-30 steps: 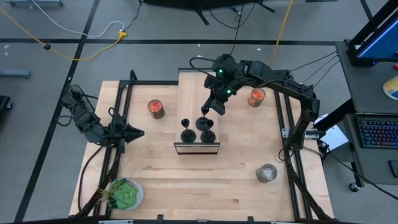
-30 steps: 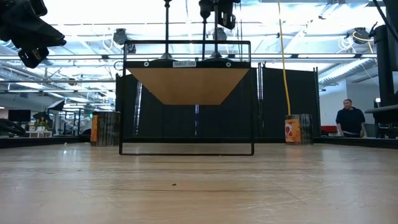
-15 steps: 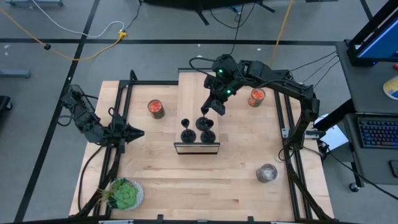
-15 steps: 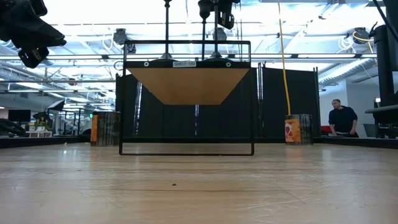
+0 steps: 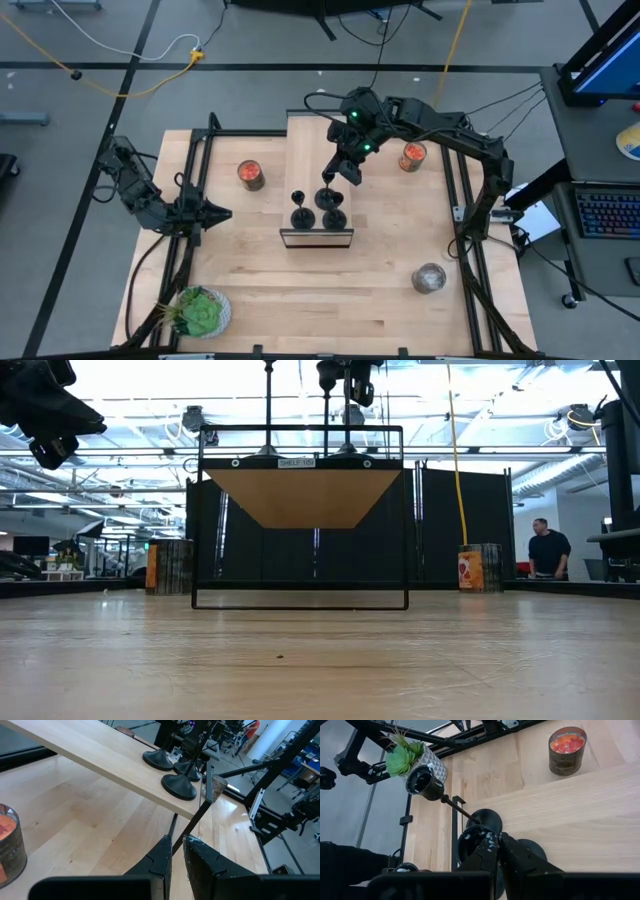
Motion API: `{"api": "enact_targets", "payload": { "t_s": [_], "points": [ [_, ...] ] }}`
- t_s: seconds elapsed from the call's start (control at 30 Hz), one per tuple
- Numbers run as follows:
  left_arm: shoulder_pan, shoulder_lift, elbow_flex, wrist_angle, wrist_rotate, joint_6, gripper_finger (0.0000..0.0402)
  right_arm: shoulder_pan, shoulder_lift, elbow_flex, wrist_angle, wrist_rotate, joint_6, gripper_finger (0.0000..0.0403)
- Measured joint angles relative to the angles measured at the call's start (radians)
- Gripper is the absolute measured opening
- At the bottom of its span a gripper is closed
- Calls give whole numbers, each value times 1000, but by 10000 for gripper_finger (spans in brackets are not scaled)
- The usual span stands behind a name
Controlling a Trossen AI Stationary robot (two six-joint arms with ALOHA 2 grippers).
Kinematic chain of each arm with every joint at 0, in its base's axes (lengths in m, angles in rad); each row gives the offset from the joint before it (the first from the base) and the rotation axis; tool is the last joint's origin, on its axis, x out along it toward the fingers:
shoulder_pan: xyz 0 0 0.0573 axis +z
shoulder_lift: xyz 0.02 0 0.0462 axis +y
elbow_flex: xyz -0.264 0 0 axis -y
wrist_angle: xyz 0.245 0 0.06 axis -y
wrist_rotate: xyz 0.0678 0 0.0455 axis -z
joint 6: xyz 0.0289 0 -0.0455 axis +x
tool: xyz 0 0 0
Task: Pick & Place candle stick holders
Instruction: Put the black candle holder on the shelf
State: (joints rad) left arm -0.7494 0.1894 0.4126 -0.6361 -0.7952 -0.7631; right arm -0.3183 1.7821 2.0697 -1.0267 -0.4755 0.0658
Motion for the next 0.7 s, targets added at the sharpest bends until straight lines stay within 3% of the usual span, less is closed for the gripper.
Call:
{"api": "enact_targets", "payload": {
  "t_s": [0.4, 0.7],
  "points": [
    [0, 0, 0, 0, 0, 0, 53, -7, 0, 0, -5, -24, -2, 37],
    [0, 0, 0, 0, 0, 0, 53, -21, 0, 0, -16, -55, -16, 5]
  ]
}}
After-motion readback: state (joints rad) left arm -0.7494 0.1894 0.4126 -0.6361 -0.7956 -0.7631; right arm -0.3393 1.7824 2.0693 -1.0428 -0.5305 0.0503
